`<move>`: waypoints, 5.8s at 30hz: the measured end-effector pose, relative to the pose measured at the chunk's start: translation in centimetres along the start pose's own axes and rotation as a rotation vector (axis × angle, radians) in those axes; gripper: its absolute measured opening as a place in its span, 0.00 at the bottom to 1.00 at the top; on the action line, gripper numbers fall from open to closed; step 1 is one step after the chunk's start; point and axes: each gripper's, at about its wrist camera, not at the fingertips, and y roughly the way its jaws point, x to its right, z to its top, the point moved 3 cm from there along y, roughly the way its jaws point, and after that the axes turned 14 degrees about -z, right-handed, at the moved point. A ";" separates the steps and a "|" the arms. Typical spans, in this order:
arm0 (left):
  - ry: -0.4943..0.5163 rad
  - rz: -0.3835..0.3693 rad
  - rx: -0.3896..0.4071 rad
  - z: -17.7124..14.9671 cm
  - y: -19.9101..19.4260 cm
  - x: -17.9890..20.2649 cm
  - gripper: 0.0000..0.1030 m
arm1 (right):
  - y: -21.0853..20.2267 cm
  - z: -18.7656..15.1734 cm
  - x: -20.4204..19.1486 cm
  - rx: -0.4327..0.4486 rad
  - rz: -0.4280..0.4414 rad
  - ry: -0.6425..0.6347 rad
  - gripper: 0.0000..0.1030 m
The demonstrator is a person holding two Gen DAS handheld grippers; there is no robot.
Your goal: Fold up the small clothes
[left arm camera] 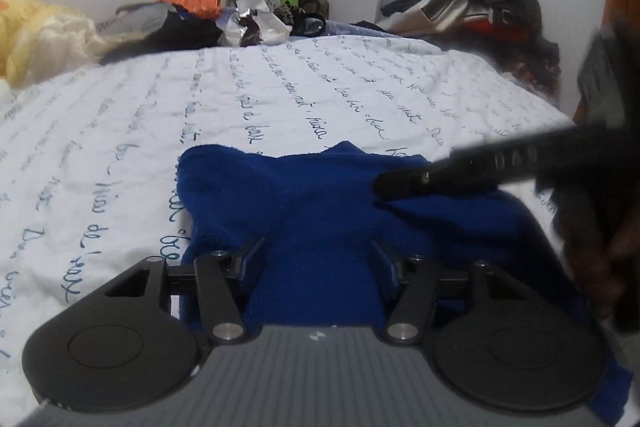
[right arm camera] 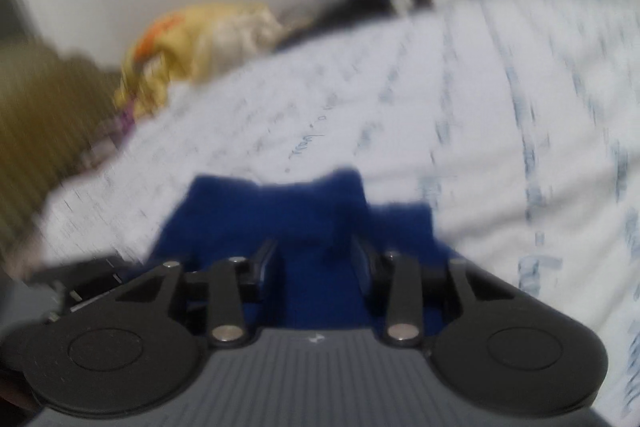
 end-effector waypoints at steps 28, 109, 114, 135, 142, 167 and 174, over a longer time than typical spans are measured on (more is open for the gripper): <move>0.026 0.050 0.010 0.0 -1.1 -0.7 0.63 | 0.0 0.2 -1.6 -0.023 0.014 -0.082 0.57; -0.009 -0.023 0.014 -7.1 -11.2 4.0 0.81 | -0.6 1.4 -1.2 -0.046 -0.153 -0.097 0.27; -0.360 -0.109 -0.037 -7.8 -12.7 -0.2 0.77 | -8.4 -2.3 1.2 -0.096 0.019 0.098 0.80; -0.133 -0.005 0.002 -0.7 -11.2 -2.5 0.93 | -12.6 -4.9 0.8 -0.100 0.025 -0.023 0.90; -0.220 0.079 -0.122 4.4 0.8 -7.4 0.40 | -3.0 1.4 4.2 -0.147 -0.048 0.147 0.85; -0.019 -0.004 -0.045 -0.8 0.7 -0.9 0.75 | -1.1 -1.6 0.3 0.032 -0.040 -0.036 0.32; 0.011 0.047 -0.074 -1.3 -4.4 2.3 0.70 | -5.5 -1.3 -0.9 -0.019 -0.102 0.010 0.36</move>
